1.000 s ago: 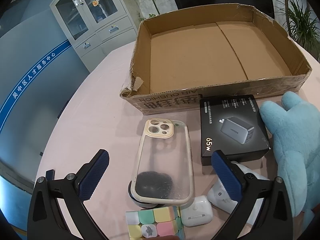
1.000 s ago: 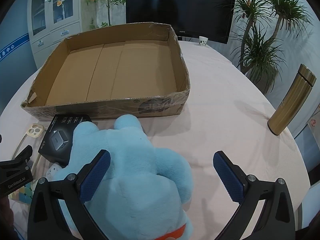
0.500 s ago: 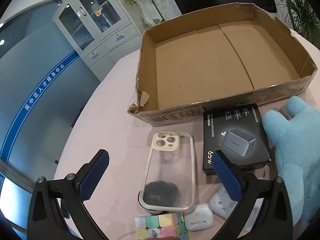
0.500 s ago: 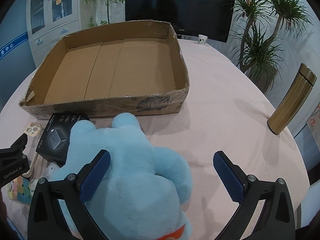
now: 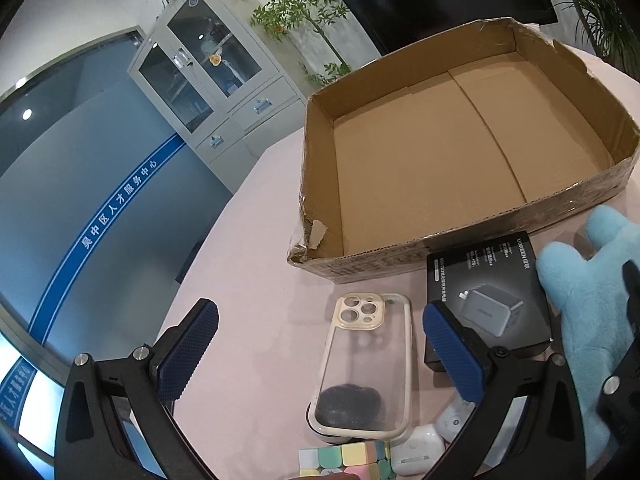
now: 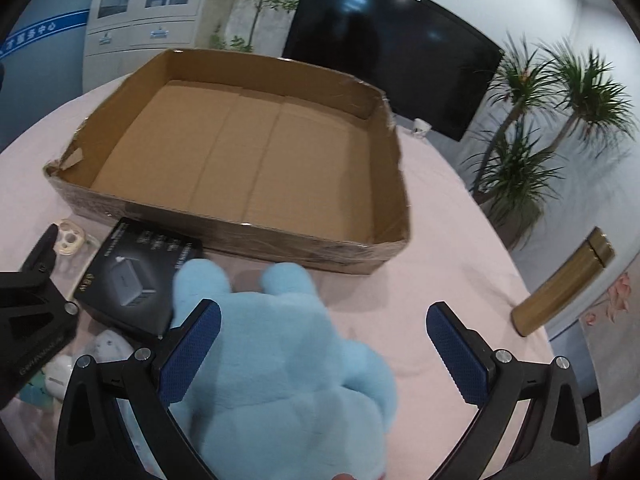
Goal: Organize objects
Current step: 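Move both tools toward the light-blue plush toy beside the box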
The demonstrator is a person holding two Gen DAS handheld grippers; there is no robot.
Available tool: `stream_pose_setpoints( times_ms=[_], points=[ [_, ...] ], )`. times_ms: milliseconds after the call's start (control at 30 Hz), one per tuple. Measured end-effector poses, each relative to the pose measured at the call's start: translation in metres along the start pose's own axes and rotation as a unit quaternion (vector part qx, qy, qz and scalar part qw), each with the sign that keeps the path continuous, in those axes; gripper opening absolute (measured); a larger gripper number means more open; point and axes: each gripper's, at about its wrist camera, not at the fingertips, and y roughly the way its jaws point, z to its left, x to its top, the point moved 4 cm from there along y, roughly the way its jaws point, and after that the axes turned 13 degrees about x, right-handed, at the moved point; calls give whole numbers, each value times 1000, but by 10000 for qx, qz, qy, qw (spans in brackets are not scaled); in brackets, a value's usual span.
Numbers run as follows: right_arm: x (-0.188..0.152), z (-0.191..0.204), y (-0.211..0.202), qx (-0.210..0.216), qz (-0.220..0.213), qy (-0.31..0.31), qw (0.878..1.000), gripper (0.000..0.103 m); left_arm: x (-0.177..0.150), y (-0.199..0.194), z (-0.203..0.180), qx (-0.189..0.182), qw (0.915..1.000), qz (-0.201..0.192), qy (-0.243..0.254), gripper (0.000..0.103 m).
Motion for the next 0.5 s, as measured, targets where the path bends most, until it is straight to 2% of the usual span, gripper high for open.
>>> stream_pose_setpoints(
  times_ms=[133,400,500],
  points=[
    [-3,-4,8,226,141,161,9995,103,0,4,0,-101,9999,82,-43,102],
    [-6,-2,7,284,153,190,9993,103,-1,1,-2,-191,9998,68,-21,102],
    [-7,-3,8,330,184,226,9990,103,-1,3,-2,-353,9993,143,-34,102]
  ],
)
